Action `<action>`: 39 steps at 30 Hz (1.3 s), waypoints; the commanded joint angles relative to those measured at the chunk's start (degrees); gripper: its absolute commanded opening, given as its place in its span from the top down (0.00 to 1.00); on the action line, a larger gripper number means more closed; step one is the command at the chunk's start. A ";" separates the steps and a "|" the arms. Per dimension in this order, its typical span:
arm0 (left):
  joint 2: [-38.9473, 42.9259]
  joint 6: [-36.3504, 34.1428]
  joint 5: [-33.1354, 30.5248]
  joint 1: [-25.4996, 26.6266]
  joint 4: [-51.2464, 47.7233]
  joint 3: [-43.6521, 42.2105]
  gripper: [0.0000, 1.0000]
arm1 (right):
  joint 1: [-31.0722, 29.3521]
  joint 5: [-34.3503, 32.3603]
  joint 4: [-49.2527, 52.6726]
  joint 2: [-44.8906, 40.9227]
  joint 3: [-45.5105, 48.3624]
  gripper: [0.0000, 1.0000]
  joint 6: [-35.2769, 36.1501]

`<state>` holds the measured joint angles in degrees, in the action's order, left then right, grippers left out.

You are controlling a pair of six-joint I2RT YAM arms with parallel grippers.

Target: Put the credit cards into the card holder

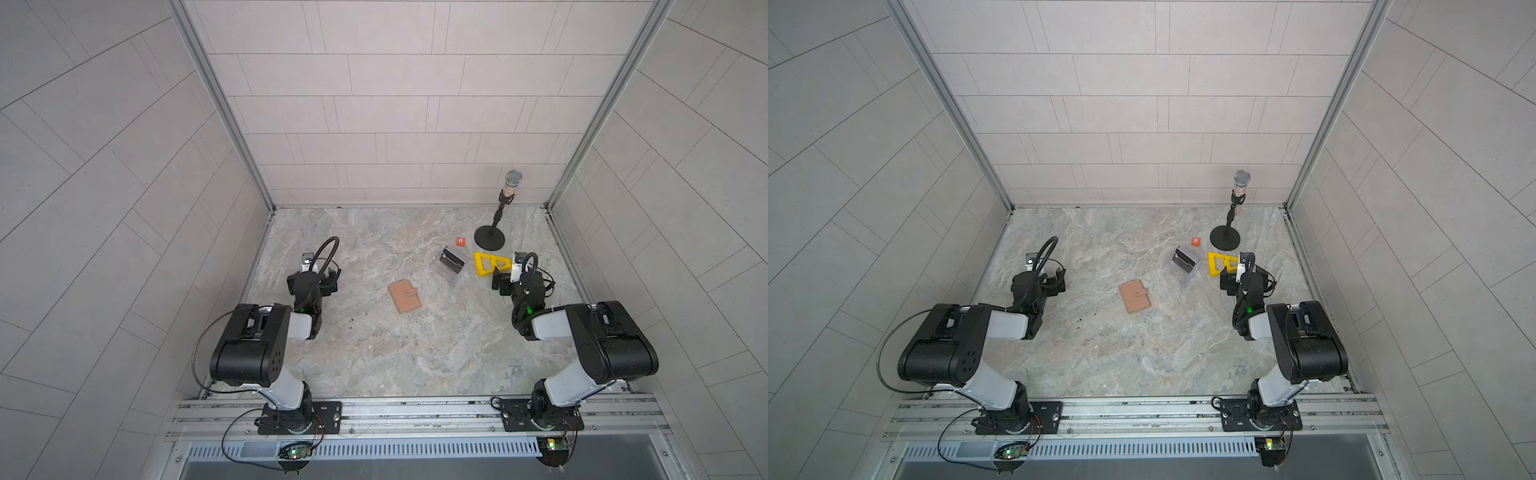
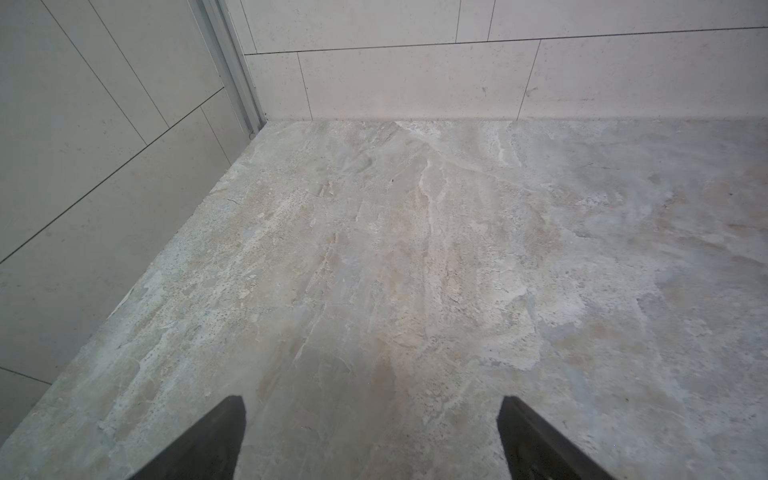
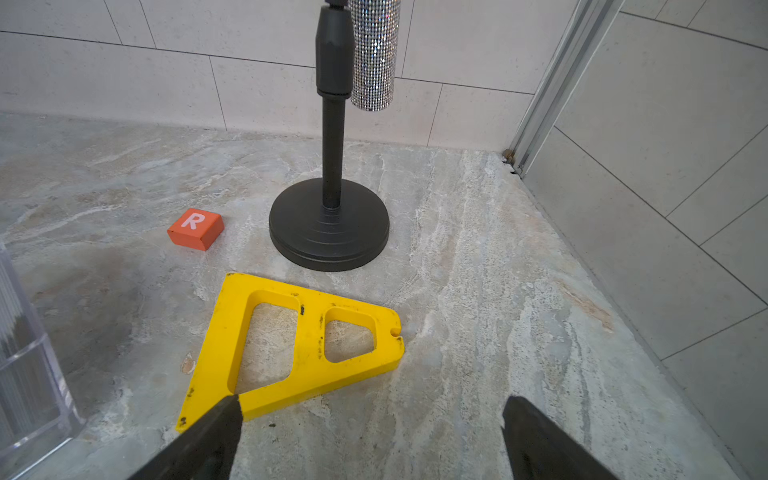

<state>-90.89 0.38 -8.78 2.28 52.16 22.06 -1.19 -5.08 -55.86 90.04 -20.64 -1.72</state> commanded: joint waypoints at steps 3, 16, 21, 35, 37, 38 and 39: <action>0.20 -0.47 0.34 0.18 0.30 0.79 0.00 | -0.15 0.25 0.13 0.09 -0.19 0.00 0.65; 0.15 -0.38 0.43 0.10 0.22 0.87 0.00 | -0.13 0.29 0.24 0.22 -0.28 0.00 0.59; 0.08 -0.38 0.41 0.09 0.22 0.87 0.00 | -0.20 0.29 0.31 0.22 -0.36 0.00 0.62; 3.61 2.12 -6.75 0.10 4.81 -2.94 0.00 | -0.37 -5.15 1.35 -5.78 1.52 0.00 -0.53; 7.62 3.14 -9.89 0.18 2.15 -3.36 0.00 | -1.22 -7.33 7.74 -10.44 0.08 0.00 -0.16; 10.24 3.75 -11.91 0.27 -0.45 -3.14 0.00 | -1.50 -8.20 11.78 -12.90 -1.07 0.00 -0.05; 13.00 4.19 -13.47 0.26 -3.93 -2.63 0.00 | -1.68 -9.01 15.49 -15.09 -2.22 0.00 -0.95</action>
<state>-83.55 2.24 -15.73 2.33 51.16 19.03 -2.02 -10.02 -48.66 80.51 -20.12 -2.02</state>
